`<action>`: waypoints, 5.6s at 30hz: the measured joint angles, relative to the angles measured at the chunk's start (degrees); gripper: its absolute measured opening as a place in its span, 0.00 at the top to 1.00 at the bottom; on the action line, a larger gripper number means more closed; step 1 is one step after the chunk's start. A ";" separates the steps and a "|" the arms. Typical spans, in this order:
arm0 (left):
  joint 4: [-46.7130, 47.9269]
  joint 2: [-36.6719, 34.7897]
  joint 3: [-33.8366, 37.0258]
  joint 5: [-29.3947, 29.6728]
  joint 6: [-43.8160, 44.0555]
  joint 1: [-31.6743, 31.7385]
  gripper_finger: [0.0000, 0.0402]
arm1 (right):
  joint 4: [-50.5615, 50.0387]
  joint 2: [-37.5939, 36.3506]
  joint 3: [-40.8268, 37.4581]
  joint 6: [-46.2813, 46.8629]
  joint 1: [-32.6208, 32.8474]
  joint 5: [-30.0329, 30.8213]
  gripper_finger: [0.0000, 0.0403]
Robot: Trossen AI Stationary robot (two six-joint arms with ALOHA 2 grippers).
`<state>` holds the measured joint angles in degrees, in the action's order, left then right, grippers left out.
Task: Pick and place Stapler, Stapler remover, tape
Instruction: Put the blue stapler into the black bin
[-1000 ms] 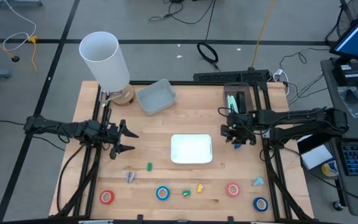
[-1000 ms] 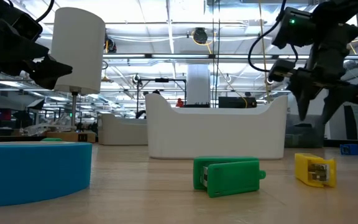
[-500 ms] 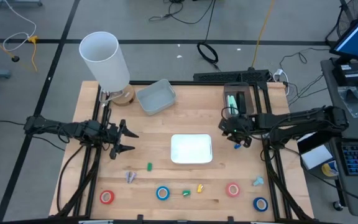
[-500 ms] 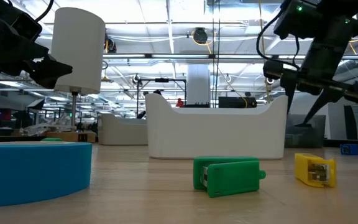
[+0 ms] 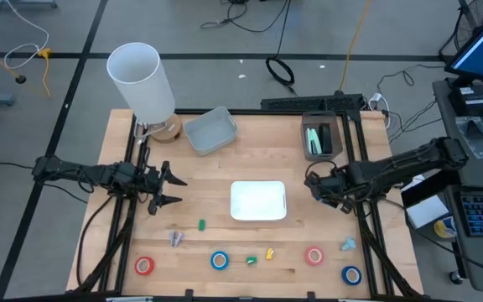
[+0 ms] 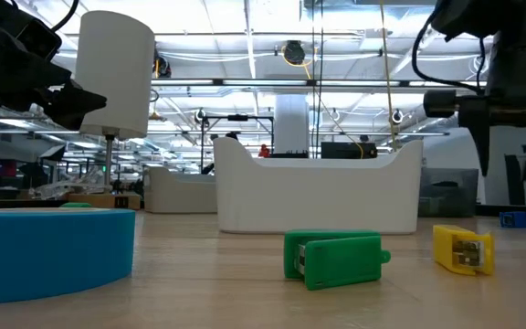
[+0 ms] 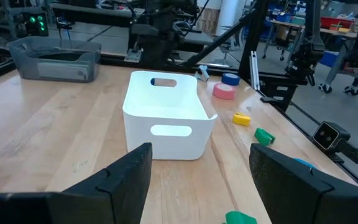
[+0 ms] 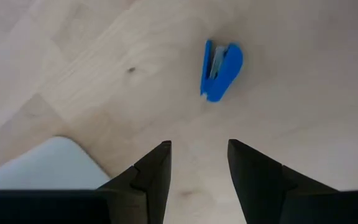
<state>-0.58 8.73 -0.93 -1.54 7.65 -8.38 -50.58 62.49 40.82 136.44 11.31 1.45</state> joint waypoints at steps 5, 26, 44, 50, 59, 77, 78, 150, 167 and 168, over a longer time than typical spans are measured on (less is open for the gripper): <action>-0.02 0.02 0.00 0.00 0.01 -0.02 0.33 | -2.71 0.01 0.00 3.62 -0.26 -0.01 0.63; -0.02 0.00 0.00 0.00 -0.51 0.00 0.33 | -4.54 4.15 -0.07 3.63 -6.03 -0.18 0.63; -0.04 0.00 0.00 0.02 -1.49 -0.01 0.33 | 8.75 5.63 -9.35 4.37 -6.49 0.02 0.62; -0.04 0.01 0.00 0.05 -1.48 -0.02 0.33 | 10.26 5.54 -11.00 3.97 -6.49 0.18 0.63; -0.04 0.00 0.00 0.07 -1.47 0.00 0.33 | 10.84 5.60 -11.12 -0.61 -6.44 1.28 0.62; -0.04 0.00 0.00 0.09 -1.43 -0.02 0.33 | 10.87 5.64 -11.19 -3.09 -6.44 1.32 0.64; -0.04 0.02 0.00 0.09 -1.43 0.00 0.33 | 10.71 5.64 -11.19 -2.97 -6.44 1.32 0.65; -0.09 0.02 0.00 0.20 -1.49 0.00 0.33 | 54.28 11.88 -5.41 -107.15 -59.62 10.22 0.85; -0.07 0.00 0.00 0.17 -1.36 0.00 0.33 | 46.02 15.44 -2.99 -109.31 -60.08 13.40 0.84; -0.05 0.01 0.00 0.17 -1.33 0.00 0.33 | 45.81 15.44 -2.99 -109.32 -60.08 13.34 0.84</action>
<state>-0.63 8.74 -0.93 -1.37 6.32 -8.38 -4.77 77.93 37.82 27.12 -48.77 14.79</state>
